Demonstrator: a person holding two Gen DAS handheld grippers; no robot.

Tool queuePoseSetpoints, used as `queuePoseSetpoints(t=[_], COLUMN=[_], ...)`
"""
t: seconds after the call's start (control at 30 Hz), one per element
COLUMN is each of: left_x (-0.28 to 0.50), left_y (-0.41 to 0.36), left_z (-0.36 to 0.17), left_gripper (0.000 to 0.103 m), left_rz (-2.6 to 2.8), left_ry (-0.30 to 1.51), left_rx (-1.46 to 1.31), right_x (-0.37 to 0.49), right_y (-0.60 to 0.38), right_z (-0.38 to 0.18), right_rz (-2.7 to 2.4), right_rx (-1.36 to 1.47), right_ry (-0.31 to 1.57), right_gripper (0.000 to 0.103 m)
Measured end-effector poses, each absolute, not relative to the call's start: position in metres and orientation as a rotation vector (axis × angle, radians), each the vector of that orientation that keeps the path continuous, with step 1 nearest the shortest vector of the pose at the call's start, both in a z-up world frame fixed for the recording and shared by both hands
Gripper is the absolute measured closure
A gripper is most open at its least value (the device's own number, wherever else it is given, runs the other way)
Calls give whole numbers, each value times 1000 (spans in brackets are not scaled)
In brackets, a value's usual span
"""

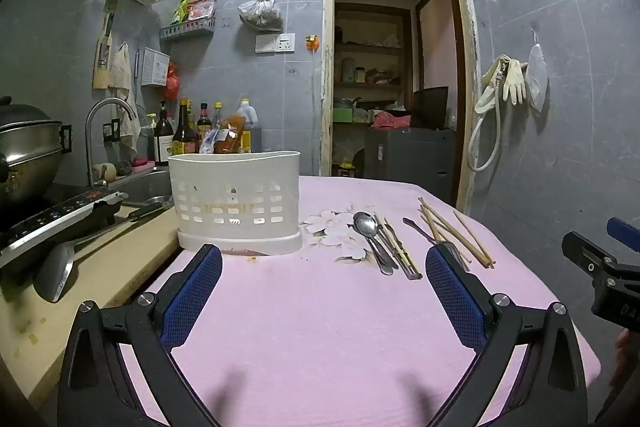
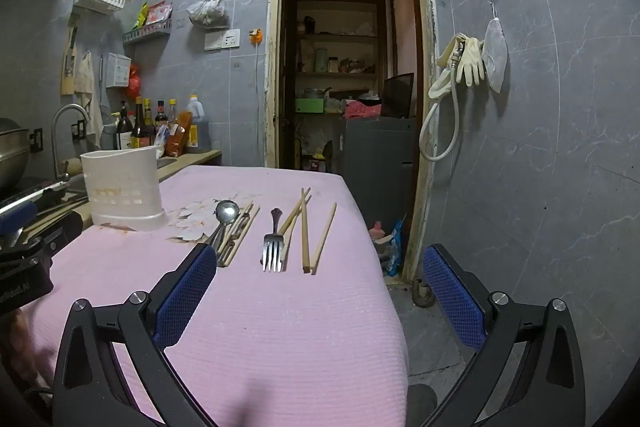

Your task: Organize utensils

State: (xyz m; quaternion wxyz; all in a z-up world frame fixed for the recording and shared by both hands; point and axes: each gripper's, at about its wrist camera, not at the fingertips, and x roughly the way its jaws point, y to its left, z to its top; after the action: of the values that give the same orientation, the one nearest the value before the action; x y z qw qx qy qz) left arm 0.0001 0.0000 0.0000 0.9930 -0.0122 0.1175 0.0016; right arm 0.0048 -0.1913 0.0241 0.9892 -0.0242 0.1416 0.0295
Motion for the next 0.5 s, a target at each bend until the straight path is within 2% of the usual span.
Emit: queuePoseSetpoints(t=[0.5], left_x=[0], left_y=[0], left_z=[0], left_gripper=[3], left_rz=[4], left_ry=[236], left_rx=[-28], right_x=[4], right_y=[-191], right_z=[25], right_rz=[60], right_rx=[-48], right_ry=[284], right_gripper=[0])
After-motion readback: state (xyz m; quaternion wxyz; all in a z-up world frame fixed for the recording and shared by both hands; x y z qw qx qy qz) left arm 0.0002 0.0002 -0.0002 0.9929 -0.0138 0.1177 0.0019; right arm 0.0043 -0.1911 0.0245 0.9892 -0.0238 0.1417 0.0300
